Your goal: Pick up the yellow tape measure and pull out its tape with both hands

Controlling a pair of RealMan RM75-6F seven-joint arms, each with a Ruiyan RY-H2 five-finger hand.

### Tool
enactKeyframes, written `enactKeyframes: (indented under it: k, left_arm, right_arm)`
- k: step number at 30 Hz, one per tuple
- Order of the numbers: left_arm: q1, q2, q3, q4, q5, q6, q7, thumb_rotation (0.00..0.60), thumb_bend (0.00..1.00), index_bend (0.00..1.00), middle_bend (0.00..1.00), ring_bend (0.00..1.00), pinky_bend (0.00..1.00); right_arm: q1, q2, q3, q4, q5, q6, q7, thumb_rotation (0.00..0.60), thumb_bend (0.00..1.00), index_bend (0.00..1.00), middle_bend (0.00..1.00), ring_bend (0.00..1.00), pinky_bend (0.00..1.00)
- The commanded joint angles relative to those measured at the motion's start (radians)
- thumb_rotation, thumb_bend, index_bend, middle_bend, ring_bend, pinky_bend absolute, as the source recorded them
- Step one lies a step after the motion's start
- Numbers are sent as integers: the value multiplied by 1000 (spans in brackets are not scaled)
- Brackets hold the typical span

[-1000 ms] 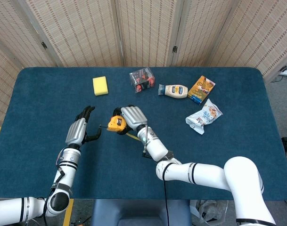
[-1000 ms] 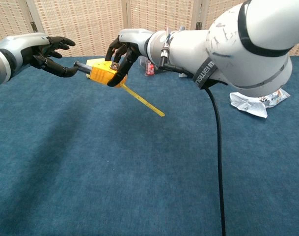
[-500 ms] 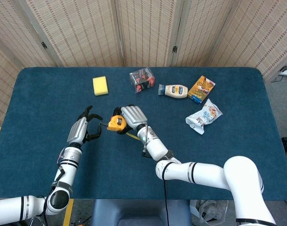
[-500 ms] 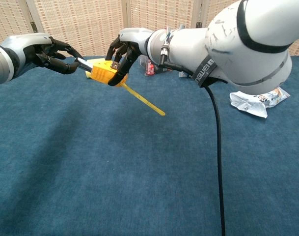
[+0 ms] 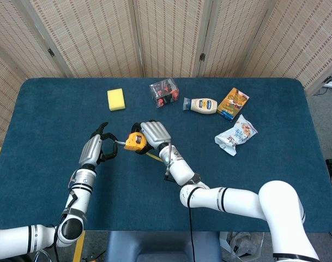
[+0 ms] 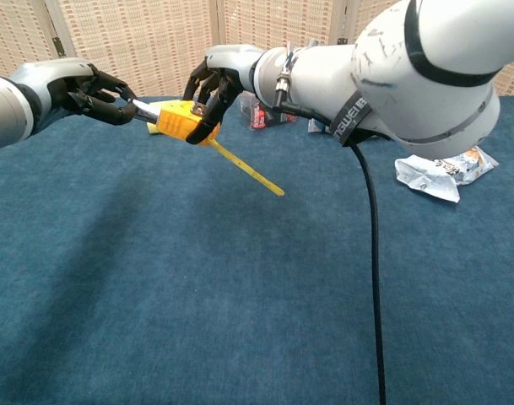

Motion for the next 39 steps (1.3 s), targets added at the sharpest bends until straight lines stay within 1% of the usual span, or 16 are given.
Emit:
enactKeyframes:
  k: [1,10,19,25,39]
  left_arm:
    - [0,-5,2,8,7,6,-1,560,629,611,78,0,10]
    - [12,-10,17,38,44,19,-6,560,642,631,95,0,10]
    - [38,4,33,63,91,30,-18,563,642,634,98,0,10]
    - [69,28,49,79,137,29,-45,562,642,634,99,0,10]
    - [152,106,51,83,210,10,-158,559,643,637,104,0,10]
  right_arm:
    - [-1,4,-2,-2,3,-2,-1,600,214,614,536,503,177]
    - [-15,42,-10,-34,12,0,-2,600,214,614,536,507,177]
    - [-47,109,-31,-89,14,11,-7,600,214,614,536,507,177]
    - [-92,175,-56,-144,-20,28,4,600,214,622,542,510,177]
    - [-239,331,-108,-276,-140,63,93,600,215,622,542,512,177]
